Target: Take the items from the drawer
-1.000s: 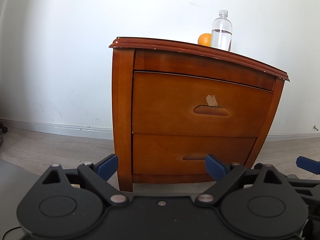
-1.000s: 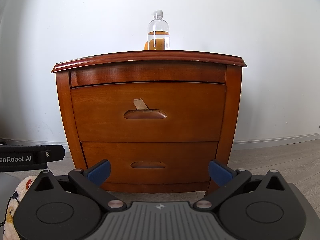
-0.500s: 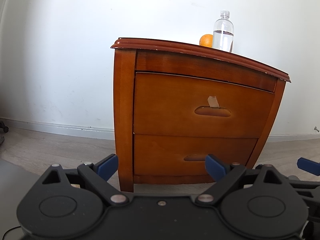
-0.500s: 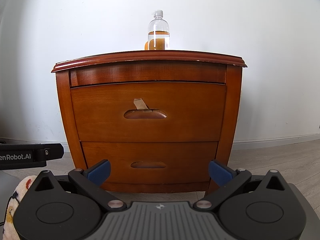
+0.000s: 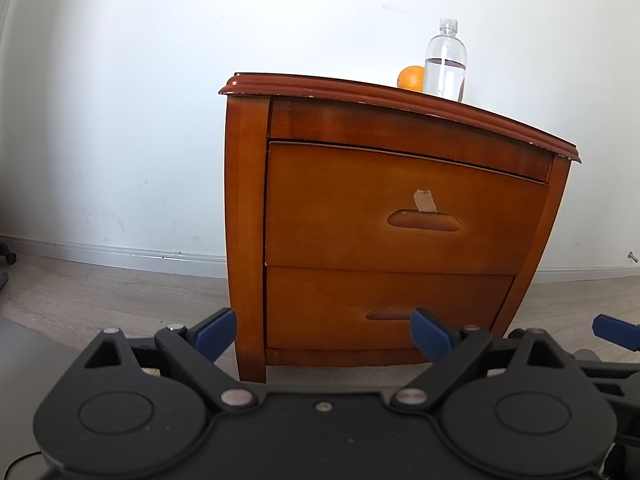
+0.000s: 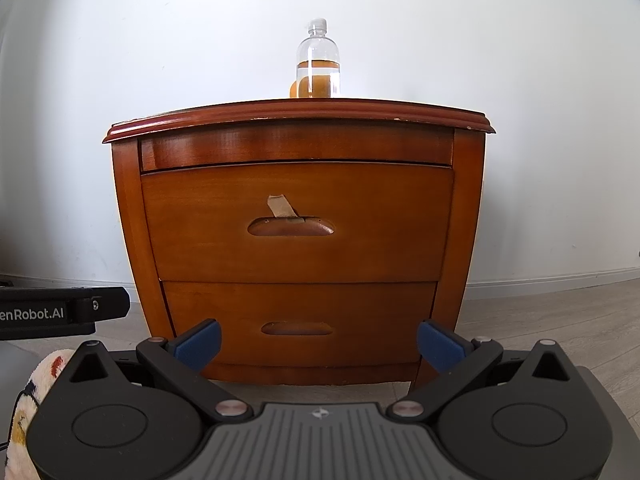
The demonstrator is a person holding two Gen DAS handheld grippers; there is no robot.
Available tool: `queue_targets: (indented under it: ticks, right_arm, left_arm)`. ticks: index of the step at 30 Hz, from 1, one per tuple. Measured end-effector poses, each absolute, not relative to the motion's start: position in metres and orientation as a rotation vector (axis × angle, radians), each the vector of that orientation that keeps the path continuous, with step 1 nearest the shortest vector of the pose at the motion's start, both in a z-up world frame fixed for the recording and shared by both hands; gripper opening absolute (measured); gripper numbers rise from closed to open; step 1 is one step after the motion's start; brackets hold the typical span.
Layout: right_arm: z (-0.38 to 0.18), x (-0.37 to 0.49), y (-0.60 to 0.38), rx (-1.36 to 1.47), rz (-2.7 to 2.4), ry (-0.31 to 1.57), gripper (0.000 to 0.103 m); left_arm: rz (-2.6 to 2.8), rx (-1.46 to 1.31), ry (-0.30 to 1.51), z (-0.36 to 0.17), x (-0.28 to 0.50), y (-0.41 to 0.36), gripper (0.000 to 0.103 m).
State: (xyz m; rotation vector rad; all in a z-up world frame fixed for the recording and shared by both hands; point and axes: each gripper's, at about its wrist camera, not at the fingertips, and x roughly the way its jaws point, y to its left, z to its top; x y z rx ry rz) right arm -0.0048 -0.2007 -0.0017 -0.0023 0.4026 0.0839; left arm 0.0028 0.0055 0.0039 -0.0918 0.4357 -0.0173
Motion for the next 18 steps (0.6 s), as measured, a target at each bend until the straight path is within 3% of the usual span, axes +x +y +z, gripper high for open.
queue_targets:
  ticks: [18]
  right_arm:
    - [-0.016, 0.016, -0.2, 0.015, 0.059, 0.456, 0.103]
  left_arm:
    - [0.001, -0.126, 0.462, -0.005, 0.035, 0.011, 0.094]
